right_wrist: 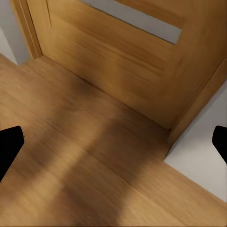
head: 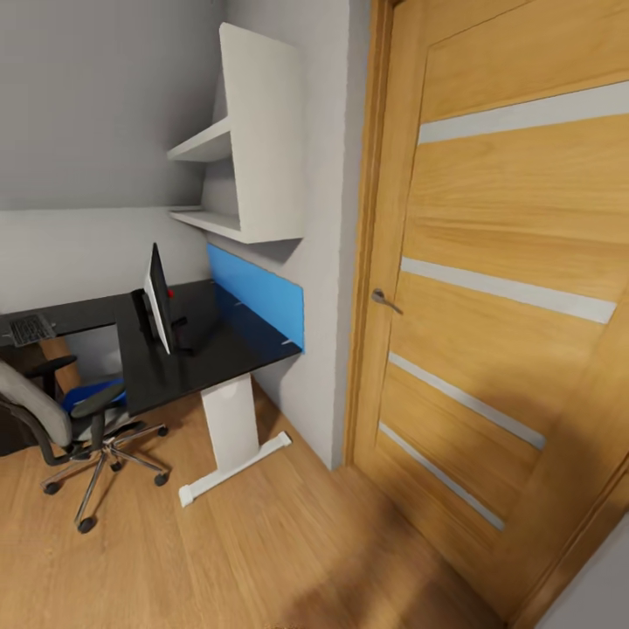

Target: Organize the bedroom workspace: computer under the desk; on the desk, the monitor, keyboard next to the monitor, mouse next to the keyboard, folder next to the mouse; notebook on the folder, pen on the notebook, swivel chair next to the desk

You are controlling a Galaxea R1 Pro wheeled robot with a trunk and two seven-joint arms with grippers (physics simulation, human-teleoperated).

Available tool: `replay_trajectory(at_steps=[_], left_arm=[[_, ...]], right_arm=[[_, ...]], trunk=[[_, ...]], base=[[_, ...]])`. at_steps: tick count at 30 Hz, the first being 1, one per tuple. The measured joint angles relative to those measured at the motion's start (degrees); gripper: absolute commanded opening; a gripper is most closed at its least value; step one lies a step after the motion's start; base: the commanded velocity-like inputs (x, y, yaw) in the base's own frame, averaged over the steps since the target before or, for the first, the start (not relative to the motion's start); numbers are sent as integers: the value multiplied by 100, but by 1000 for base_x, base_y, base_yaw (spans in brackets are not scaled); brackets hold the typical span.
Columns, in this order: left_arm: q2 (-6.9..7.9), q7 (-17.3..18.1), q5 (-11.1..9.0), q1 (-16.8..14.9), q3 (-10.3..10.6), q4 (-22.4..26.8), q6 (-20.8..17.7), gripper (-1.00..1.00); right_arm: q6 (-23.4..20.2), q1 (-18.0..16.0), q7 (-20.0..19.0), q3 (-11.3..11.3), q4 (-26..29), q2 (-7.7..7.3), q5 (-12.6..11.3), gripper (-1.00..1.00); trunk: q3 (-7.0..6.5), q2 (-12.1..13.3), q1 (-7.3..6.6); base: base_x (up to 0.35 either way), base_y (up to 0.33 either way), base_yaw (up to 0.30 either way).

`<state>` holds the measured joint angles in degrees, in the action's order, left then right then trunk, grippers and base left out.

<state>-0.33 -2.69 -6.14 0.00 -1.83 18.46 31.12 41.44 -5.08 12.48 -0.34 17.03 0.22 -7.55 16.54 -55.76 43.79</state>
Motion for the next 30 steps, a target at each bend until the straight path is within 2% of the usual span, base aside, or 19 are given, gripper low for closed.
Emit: replay_trajectory(at_steps=[4, 8, 21, 26, 30], left_arm=[[-5, 2, -2, 0, -101, 3, 0, 100], [-13, -2, -10, 0, -143, 3, 0, 100], [-13, -11, -13, 0, -172, -4, -36, 100], [-27, -1, -11, 0, -431, -5, -42, 100], [-29, 2, -9, 0, -488, -5, -43, 100]], right_arm=[[11, -25, 4, -21, -23, -41, 6, 100], [18, -33, 5, -30, -114, -144, -10, 100], [13, -34, 3, -4, -295, -143, -5, 100], [18, -35, 0, 14, -409, -129, 7, 100], [19, -35, 1, 21, -423, -126, 13, 100]], trunk=[[18, 0, 0], [38, 0, 0], [102, 0, 0], [127, 0, 0], [146, 0, 0]], base=[[0, 0, 243], [0, 0, 237], [0, 4, 236], [0, 221, 236], [0, 175, 236]])
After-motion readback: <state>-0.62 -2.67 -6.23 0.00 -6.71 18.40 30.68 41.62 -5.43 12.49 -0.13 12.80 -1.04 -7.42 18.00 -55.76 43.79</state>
